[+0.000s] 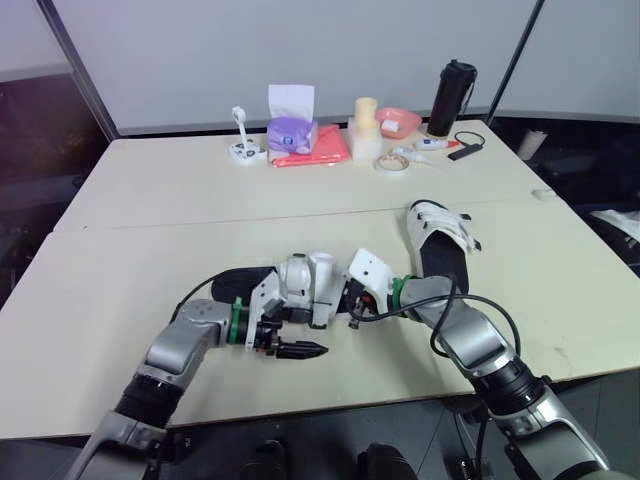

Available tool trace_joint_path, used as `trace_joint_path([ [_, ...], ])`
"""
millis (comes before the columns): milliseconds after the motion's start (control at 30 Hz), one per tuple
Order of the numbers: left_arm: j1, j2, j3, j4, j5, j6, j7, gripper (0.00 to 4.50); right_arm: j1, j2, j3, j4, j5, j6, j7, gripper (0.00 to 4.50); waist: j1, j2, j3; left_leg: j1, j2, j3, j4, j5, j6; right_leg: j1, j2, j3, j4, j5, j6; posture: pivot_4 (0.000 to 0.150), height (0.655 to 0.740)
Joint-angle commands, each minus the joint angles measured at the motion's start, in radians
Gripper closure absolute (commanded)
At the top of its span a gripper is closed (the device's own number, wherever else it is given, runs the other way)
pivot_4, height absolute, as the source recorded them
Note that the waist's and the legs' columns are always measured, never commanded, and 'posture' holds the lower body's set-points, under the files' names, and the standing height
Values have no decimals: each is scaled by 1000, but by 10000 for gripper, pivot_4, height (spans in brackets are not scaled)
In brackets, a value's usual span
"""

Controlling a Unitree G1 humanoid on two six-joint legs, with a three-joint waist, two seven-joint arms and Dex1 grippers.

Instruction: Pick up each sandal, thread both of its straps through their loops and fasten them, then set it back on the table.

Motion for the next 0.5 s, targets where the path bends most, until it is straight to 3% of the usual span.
trace_joint_path([
  [33, -44, -29, 4, 46, 4, -11, 21, 14943, 4, 1, 11, -13, -4, 8, 6, 45000, 1, 0, 0, 0, 0, 0, 0, 0, 0, 0, 0, 0, 0, 0, 0, 1500, 7400],
  [200, -61, -51, 10, 86, 10, -23, 29, 41099, 8, 0, 10, -21, -3, 16, 3, 45000, 5, 1, -1, 0, 0, 0, 0, 0, 0, 0, 0, 0, 0, 0, 0, 1500, 7400],
  [233, -59, -52, 11, 85, 8, -20, 28, 44190, 11, -1, 9, -24, -3, 17, 2, 45000, 8, 1, -1, 0, 0, 0, 1, 0, 0, 1, 0, 0, 0, 0, 0, 1500, 7400],
  [300, -54, -50, 10, 78, 3, -7, 23, 44190, 14, -2, 9, -29, -2, 21, 1, 45000, 11, 1, -1, 1, 0, 0, 1, 0, 0, 1, 0, 0, 0, 1, -1, 1500, 7400],
  [500, -3, 96, -39, -83, -68, 124, -158, 44190, 12, -3, 9, -27, -2, 23, 1, 45000, 1, 1, -1, 0, 0, 0, -1, 0, 0, 0, 0, 0, 0, 0, -1, 1500, 7400],
])
